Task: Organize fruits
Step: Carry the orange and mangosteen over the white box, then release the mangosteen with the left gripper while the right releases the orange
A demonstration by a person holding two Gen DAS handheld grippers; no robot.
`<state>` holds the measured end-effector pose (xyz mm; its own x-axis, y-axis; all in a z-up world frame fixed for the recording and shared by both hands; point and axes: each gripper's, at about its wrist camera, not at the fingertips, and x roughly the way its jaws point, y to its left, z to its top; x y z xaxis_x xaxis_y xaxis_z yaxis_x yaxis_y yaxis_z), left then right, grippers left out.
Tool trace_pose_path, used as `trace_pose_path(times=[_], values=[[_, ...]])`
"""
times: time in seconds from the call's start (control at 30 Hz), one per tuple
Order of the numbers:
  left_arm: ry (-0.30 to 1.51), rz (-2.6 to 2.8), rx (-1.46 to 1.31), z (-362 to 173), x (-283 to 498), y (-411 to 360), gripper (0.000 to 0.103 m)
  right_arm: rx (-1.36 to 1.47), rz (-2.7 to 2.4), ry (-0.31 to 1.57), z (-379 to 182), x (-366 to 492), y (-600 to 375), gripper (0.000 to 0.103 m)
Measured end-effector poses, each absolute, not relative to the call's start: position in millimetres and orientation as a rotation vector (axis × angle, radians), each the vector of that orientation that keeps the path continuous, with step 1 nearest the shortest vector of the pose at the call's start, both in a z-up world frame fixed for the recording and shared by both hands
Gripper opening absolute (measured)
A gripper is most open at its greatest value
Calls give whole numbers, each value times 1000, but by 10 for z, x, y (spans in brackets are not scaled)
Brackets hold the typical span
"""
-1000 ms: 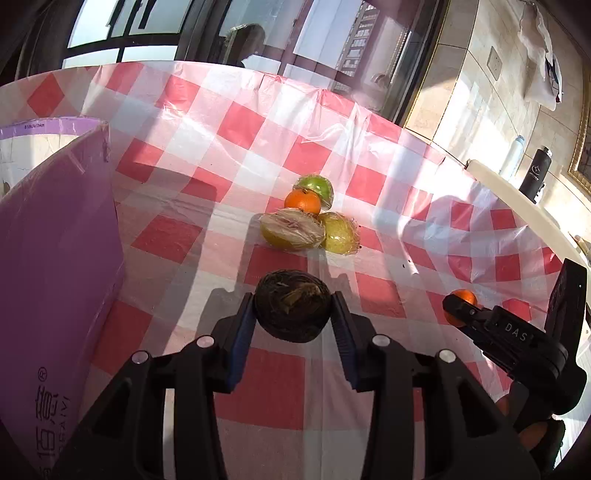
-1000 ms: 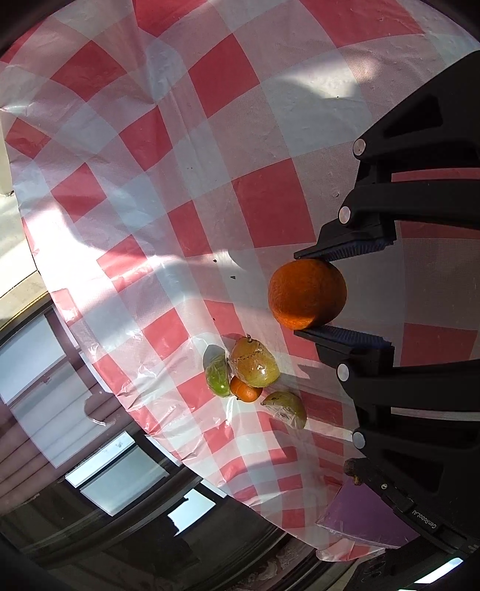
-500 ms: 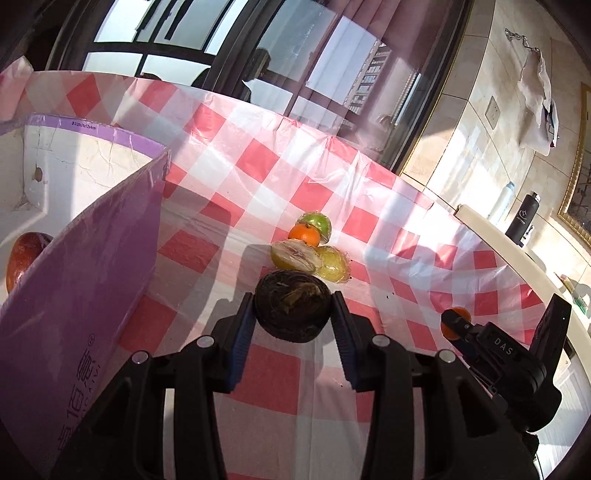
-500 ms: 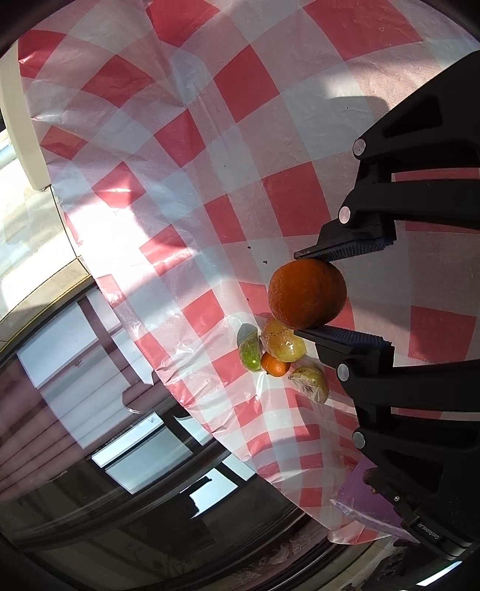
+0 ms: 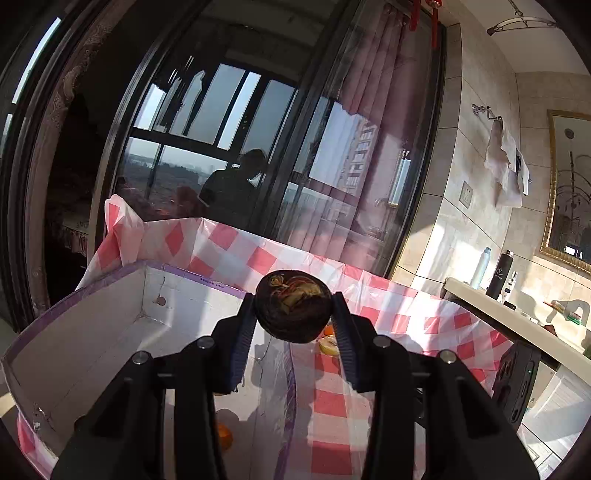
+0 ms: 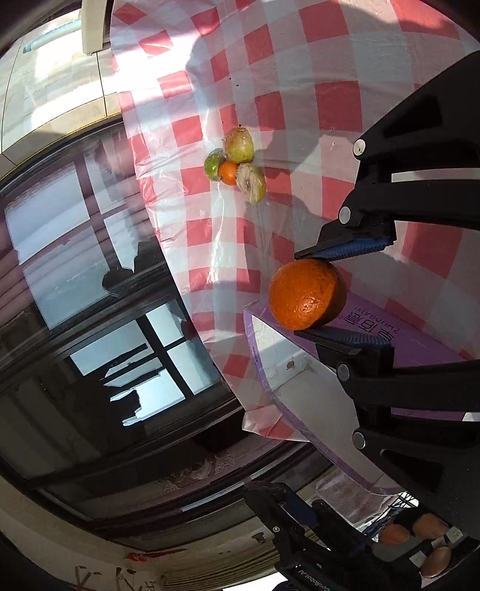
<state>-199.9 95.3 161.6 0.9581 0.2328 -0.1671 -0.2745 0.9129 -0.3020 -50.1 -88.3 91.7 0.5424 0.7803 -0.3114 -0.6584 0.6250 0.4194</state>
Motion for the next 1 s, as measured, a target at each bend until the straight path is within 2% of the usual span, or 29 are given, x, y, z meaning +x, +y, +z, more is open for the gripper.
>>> trace_pose_path(times=[0.23,0.47,0.63,0.87,1.0], values=[[391,468,-178,1527,-1945,1628,41,46,981,582,1176,-931,141,35],[638,567,-155,1144,-1732,2037,41,-255,889,712,934,-1061,782,35],[734,582,-82,1106,-1629,2051,41,-505,787,708,737,-1121,1025,35],[861,608,69,946,-1668,2010,42,-665,765,673,733,-1226,1199,34],[912,572,68,805,-1710,2096,42,-746,749,733,602,-1210,1277,34]])
